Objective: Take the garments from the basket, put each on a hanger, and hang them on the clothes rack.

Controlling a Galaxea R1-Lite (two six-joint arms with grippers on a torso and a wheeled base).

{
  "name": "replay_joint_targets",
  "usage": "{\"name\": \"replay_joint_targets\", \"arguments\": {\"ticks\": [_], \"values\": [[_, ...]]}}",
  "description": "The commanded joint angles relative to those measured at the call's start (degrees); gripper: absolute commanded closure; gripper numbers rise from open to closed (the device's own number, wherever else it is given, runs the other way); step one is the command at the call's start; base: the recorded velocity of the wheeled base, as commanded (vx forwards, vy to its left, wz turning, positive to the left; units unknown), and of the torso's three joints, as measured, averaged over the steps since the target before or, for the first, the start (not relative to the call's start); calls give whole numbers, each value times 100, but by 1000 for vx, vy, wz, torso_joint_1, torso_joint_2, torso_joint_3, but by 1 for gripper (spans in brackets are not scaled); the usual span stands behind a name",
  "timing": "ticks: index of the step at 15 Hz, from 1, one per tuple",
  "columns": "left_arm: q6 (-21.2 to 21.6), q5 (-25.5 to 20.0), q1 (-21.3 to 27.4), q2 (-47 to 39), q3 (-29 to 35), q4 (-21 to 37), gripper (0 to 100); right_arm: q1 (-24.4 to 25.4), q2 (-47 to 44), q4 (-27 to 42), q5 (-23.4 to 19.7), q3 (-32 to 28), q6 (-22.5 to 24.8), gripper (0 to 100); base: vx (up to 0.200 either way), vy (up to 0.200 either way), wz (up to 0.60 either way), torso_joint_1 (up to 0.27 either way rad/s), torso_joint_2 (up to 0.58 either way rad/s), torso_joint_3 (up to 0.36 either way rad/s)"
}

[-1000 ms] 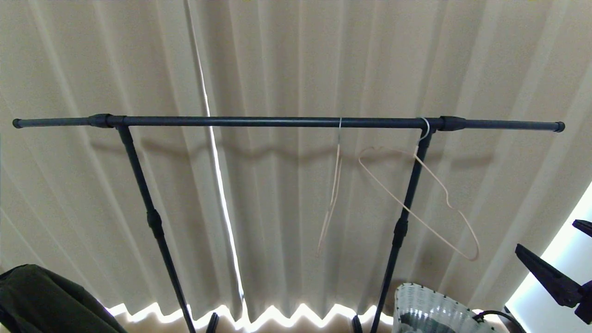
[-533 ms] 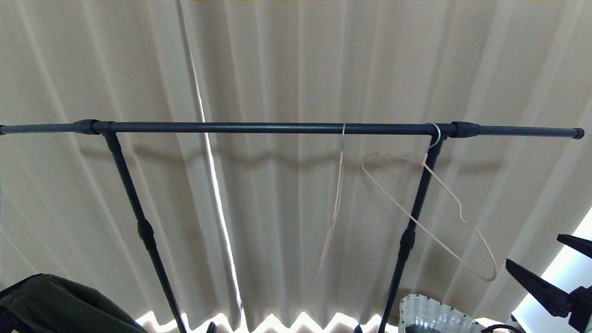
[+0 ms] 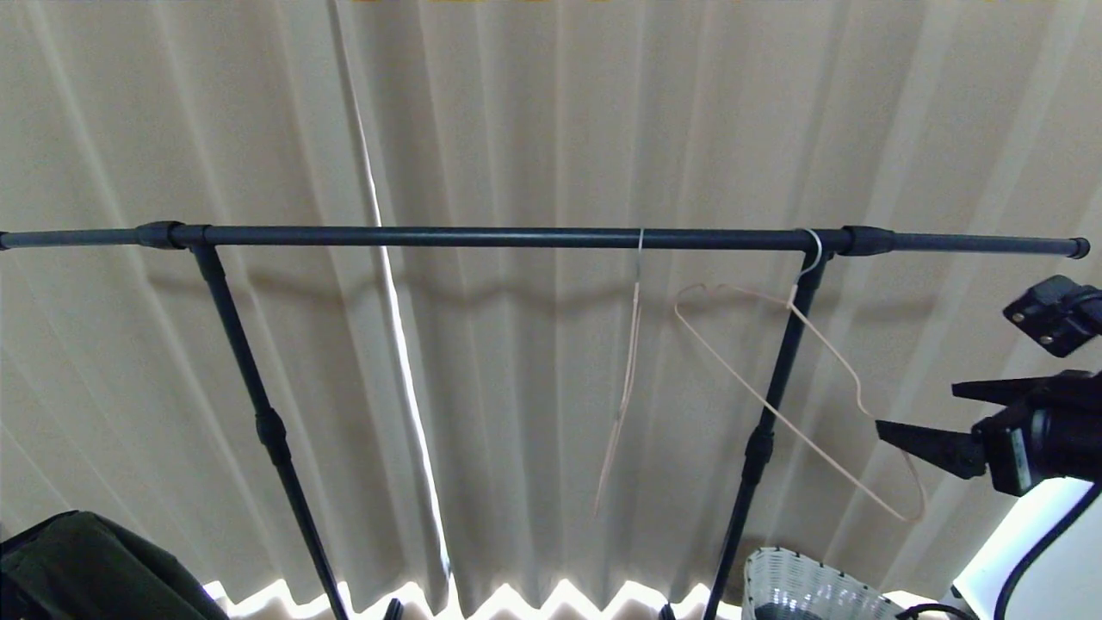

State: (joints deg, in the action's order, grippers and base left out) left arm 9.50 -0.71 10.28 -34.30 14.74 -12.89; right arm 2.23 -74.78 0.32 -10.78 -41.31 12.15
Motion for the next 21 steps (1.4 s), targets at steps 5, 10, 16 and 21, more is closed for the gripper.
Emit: {"name": "replay_joint_targets", "arguments": {"ticks": [5,10,16,21], "values": [[17,0,9,108,3,-3,100,164,-1918,109,14,-1204,-3,0,0,0,0,0,0,0],[87,0,18,178,-6,-3,100,164,-2199,21,-3,-1265,-11,0,0,0,0,0,0,0],[87,0,18,240,12,-3,100,172,-2252,21,-3,-1353,-20,0,0,0,0,0,0,0],[87,0,9,249,20,-3,100,172,-2181,21,-12,-1327,-20,100,0,0,0,0,0,0]]}}
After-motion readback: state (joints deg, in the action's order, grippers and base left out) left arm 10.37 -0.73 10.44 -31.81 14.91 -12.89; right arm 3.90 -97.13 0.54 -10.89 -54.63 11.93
